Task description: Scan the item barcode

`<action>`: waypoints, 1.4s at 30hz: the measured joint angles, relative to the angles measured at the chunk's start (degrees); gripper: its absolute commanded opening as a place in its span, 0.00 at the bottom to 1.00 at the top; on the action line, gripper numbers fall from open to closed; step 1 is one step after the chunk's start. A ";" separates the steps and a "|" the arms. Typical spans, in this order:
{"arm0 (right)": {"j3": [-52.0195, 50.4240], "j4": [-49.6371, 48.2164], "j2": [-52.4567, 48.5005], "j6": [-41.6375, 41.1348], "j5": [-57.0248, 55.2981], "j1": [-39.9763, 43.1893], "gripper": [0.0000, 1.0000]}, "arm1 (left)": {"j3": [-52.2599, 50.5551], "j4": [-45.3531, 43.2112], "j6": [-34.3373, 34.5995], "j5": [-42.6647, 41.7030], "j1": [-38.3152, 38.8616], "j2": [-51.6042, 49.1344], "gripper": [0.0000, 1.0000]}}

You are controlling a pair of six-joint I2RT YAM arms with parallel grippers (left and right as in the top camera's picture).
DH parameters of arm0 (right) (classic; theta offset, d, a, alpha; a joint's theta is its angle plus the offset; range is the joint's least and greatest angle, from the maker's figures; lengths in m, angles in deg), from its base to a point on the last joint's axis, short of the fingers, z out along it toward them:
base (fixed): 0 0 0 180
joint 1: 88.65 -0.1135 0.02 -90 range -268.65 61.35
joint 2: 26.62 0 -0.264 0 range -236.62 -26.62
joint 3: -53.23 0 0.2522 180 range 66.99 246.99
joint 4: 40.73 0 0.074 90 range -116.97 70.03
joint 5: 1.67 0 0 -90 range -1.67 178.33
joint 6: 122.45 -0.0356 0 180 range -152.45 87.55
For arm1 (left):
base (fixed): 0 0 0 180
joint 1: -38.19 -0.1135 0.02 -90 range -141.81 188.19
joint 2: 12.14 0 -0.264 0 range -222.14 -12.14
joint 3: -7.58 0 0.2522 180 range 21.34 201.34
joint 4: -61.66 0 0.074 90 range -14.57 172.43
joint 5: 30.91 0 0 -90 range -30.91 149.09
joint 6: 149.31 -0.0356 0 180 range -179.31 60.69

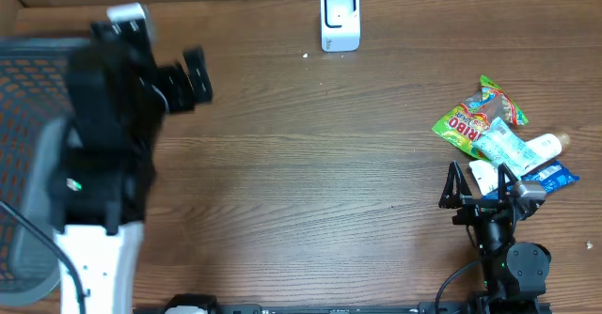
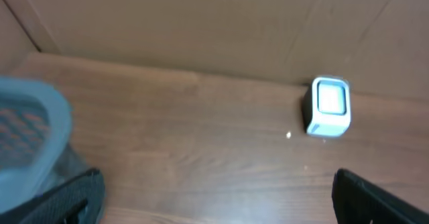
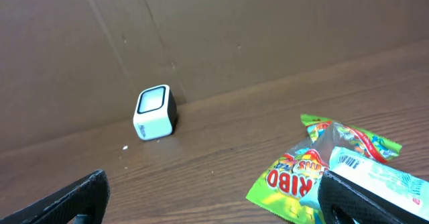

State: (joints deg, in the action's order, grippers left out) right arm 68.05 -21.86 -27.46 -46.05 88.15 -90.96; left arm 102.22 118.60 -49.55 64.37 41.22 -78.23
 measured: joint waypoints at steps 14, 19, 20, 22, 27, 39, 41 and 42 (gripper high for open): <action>0.00 0.02 0.00 0.13 0.00 0.00 1.00 | -54.49 -44.83 -7.56 -5.22 0.00 27.82 1.00; 0.00 0.04 0.00 0.11 -0.02 0.00 1.00 | -63.98 -48.98 -12.28 -5.95 0.00 34.12 0.99; 0.00 0.07 0.00 0.13 0.00 0.02 1.00 | -65.51 -49.00 -13.14 -5.99 0.00 35.45 0.99; 0.00 0.07 0.00 0.13 0.00 0.00 1.00 | -68.22 -49.09 -14.47 -6.01 0.00 38.03 0.99; 0.00 0.00 0.00 0.13 -0.02 0.00 1.00 | -73.77 -49.44 -17.42 -5.99 0.00 44.04 0.99; 0.00 0.04 0.00 0.11 0.00 0.00 1.00 | -80.17 -46.51 -23.52 -5.97 0.00 52.70 1.00; 0.00 0.04 0.00 0.13 0.00 0.00 1.00 | -80.21 -44.78 -23.76 -5.97 0.00 54.03 0.99; 0.00 0.04 0.00 0.11 0.00 0.00 1.00 | -80.21 -43.56 -23.87 -5.97 0.00 54.90 1.00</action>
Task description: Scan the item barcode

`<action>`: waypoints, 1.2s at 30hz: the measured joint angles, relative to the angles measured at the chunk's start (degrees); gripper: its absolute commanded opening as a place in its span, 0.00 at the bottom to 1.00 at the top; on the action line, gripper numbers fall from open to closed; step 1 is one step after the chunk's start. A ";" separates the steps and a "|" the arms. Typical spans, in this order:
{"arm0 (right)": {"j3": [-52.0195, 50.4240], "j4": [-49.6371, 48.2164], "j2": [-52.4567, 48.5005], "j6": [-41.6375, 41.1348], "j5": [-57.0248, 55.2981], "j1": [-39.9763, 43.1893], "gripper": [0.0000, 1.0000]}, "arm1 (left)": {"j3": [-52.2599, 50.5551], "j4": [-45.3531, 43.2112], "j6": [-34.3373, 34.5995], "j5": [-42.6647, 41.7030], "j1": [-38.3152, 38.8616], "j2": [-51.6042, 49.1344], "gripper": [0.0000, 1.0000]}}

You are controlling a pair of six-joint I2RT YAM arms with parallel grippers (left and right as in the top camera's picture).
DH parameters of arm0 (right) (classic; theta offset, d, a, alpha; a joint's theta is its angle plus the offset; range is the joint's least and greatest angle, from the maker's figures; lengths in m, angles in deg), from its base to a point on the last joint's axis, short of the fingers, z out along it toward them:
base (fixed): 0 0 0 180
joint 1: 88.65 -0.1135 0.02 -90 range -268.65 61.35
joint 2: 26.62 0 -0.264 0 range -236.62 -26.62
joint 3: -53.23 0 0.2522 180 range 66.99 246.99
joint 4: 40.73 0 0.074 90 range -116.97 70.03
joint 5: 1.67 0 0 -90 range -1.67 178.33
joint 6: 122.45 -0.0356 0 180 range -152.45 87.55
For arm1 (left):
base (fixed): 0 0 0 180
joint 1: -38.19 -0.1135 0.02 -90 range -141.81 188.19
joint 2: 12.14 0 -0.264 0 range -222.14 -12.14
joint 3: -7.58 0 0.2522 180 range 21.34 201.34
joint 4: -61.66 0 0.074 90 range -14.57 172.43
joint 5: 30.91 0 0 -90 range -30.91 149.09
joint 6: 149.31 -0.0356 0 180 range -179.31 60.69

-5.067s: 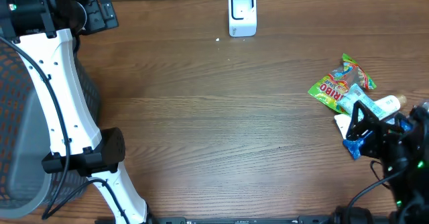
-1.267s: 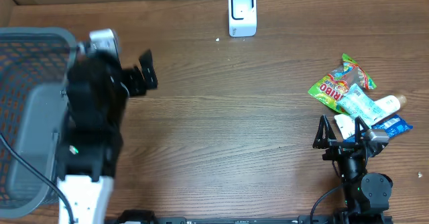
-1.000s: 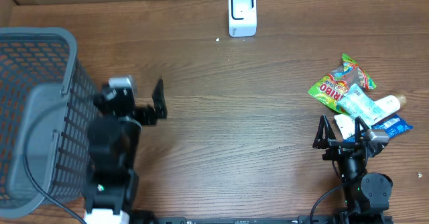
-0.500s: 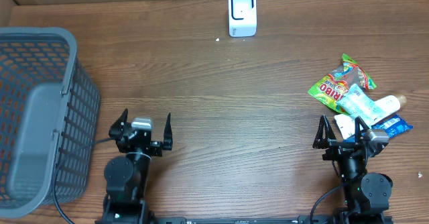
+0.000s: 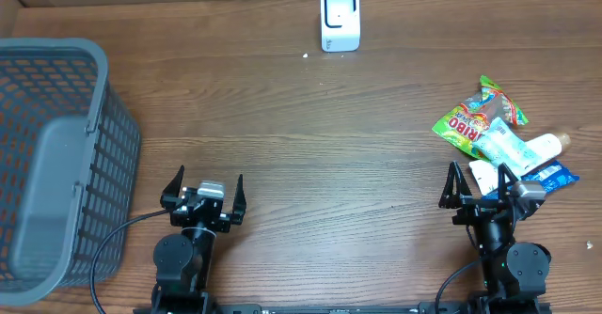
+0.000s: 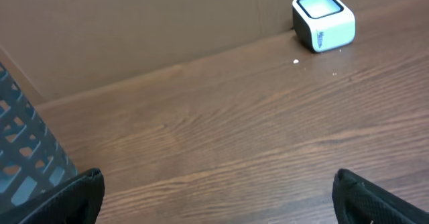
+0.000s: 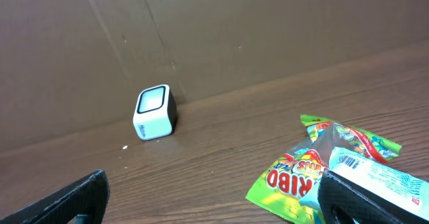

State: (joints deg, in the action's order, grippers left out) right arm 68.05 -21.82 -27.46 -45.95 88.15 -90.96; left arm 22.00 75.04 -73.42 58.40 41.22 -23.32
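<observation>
A white cube barcode scanner (image 5: 340,19) stands at the table's far edge, also seen in the left wrist view (image 6: 323,21) and the right wrist view (image 7: 155,111). The items lie in a pile at the right: a green Haribo bag (image 5: 475,117) (image 7: 315,177), a white tube (image 5: 517,149) and a blue packet (image 5: 550,176). My right gripper (image 5: 482,184) (image 7: 218,197) is open just in front of the pile, holding nothing. My left gripper (image 5: 203,194) (image 6: 218,190) is open at the front left, low over bare wood.
A large grey mesh basket (image 5: 113,164) (image 6: 27,150) fills the left side of the table, close beside the left arm. A brown cardboard wall (image 7: 268,36) runs behind the scanner. A small white speck (image 5: 305,55) lies near the scanner.
My left arm was raised over the basket at the back left, hiding much of it. Now it sits low at the front left with its gripper open. The right arm and the items have not moved.
</observation>
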 measured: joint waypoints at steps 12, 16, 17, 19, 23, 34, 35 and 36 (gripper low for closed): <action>0.00 0.00 0.00 0.00 0.00 0.00 1.00 | -0.15 4.72 -0.07 0.00 0.00 10.12 1.00; 0.00 0.00 0.00 0.02 0.00 0.00 1.00 | -0.15 4.72 -0.09 0.02 0.00 10.23 1.00; 0.00 0.00 0.00 0.00 0.00 0.02 1.00 | -0.15 4.72 -0.09 0.02 0.00 10.23 1.00; 0.00 0.02 0.00 0.00 0.00 0.00 1.00 | -0.15 4.74 -0.09 0.02 0.00 10.23 1.00; 0.00 0.00 0.00 0.02 0.00 0.00 1.00 | -0.15 4.74 -0.09 0.02 0.00 10.23 1.00; 0.00 0.00 0.00 0.02 0.00 0.00 1.00 | -0.15 4.74 -0.07 0.02 0.00 10.23 1.00; 0.00 0.00 0.00 0.00 -0.02 0.00 1.00 | -0.15 4.74 -0.09 0.02 0.00 10.23 1.00; 0.00 0.00 0.00 -0.02 0.00 0.02 1.00 | -0.15 4.74 -0.07 0.02 0.00 10.23 1.00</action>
